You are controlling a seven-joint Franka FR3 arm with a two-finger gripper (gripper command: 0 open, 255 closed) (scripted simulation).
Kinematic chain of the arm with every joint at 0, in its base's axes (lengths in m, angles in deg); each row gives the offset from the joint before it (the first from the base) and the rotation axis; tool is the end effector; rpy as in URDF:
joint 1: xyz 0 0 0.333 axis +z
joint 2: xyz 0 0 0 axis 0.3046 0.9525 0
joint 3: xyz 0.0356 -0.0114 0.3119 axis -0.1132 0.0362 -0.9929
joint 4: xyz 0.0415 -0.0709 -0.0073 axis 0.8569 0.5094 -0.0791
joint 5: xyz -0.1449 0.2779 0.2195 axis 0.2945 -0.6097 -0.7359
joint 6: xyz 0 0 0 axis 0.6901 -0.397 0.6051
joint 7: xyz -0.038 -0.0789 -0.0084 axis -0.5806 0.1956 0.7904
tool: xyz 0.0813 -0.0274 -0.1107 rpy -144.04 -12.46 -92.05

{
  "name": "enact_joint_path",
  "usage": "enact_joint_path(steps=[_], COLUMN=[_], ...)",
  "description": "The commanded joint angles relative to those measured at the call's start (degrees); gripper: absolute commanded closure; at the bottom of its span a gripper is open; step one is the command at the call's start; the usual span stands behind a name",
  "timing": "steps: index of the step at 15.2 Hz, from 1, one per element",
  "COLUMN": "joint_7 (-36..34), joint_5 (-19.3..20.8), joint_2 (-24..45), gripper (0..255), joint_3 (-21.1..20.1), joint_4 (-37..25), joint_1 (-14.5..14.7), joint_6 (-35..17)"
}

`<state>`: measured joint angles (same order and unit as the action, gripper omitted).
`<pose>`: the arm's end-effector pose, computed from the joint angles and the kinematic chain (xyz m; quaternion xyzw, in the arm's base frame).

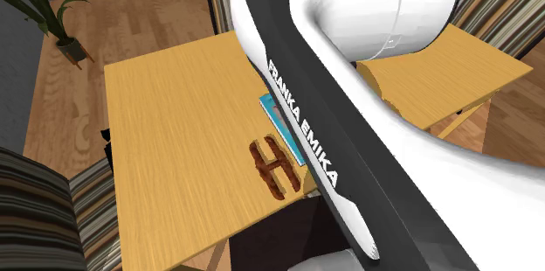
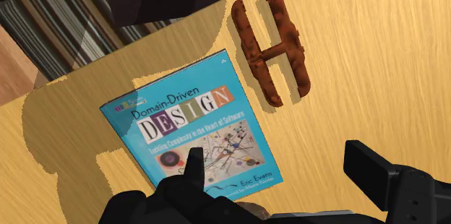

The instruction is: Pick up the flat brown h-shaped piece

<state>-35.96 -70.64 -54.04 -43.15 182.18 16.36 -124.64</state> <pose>0.3015 0.0037 0.5792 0.9959 -0.0585 0.0687 0.0002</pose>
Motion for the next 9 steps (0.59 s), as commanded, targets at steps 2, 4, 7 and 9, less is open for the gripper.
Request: enact_joint_path(steps=[2, 4, 7, 9], joint_7=[-0.5, -1.5, -3.0, -4.1], joint_5=[-0.2, -0.7, -1.6, -2.2], joint_2=[-0.2, -0.4, -0.3, 0.1], gripper=[0, 0, 0, 0], joint_3=[-0.6, -1.8, -3.7, -5.0], joint_4=[1.8, 5.3, 10.1, 13.2], joint_1=[0.2, 0.6, 1.4, 1.9], joint_6=[-1.2, -3.6, -7.4, -10.0])
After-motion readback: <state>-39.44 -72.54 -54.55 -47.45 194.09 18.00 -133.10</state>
